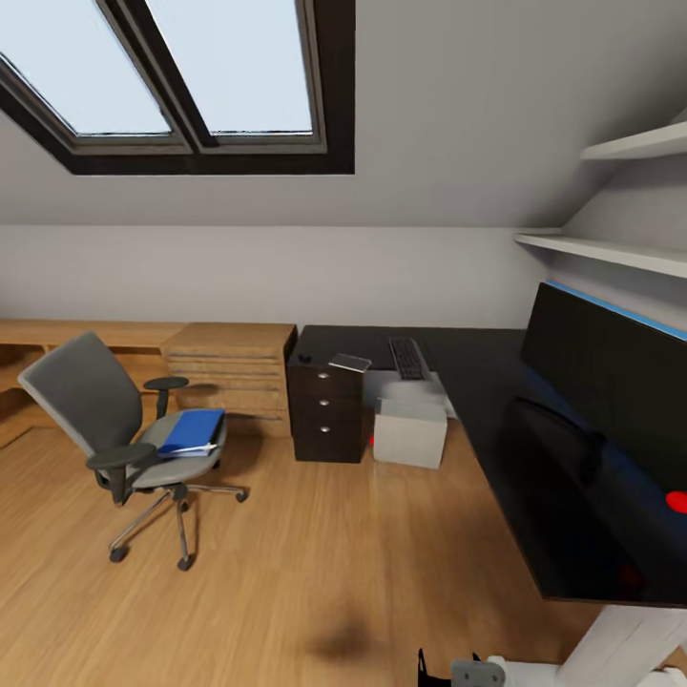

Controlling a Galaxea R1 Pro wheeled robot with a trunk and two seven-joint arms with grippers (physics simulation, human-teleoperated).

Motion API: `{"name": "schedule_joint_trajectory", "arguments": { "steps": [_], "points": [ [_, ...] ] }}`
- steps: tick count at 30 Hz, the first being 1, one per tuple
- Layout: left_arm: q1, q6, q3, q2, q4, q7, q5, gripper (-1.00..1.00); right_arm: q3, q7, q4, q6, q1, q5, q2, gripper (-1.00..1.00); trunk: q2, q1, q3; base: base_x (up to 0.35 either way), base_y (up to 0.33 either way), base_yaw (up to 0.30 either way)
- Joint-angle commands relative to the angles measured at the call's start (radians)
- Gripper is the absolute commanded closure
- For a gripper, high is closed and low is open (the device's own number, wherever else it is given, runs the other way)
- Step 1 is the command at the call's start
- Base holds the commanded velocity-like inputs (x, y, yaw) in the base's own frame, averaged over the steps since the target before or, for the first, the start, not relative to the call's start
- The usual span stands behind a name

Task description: In the bedroom, organize the workspace by keeping the computer under the desk, ensuring the monitor is on the desk, placing the keyboard on the desk next to the monitor, placing the mouse on the desk next to the keyboard, moving the folder from the swivel chair onto the desk next to the mouse, stacking the notebook on top of the folder with the pen on top of the notebook, and positioning the swivel chair next to the desk.

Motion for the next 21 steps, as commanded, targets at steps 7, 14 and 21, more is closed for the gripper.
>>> {"name": "schedule_joint_trajectory", "arguments": {
  "steps": [7,14,21],
  "points": [
    [0.000,-0.005,-0.010,0.002,0.000,0.008,0.009,-1.00,0.002,-0.011,0.000,0.001,-0.001,0.010,0.000,-1.00,-0.001,0.001,-0.001,0.303,0.160,0.000],
    [0.000,-0.005,-0.012,0.001,0.000,0.009,0.009,-1.00,0.002,-0.011,0.000,0.002,-0.001,0.010,0.000,-1.00,-0.001,0.001,-0.001,0.319,0.038,0.000],
    [0.000,-0.004,-0.024,0.001,0.000,0.009,0.009,-1.00,0.002,-0.011,0.000,0.003,-0.001,0.010,0.000,-1.00,-0.001,0.001,-0.001,0.325,0.004,0.000]
  ]
}}
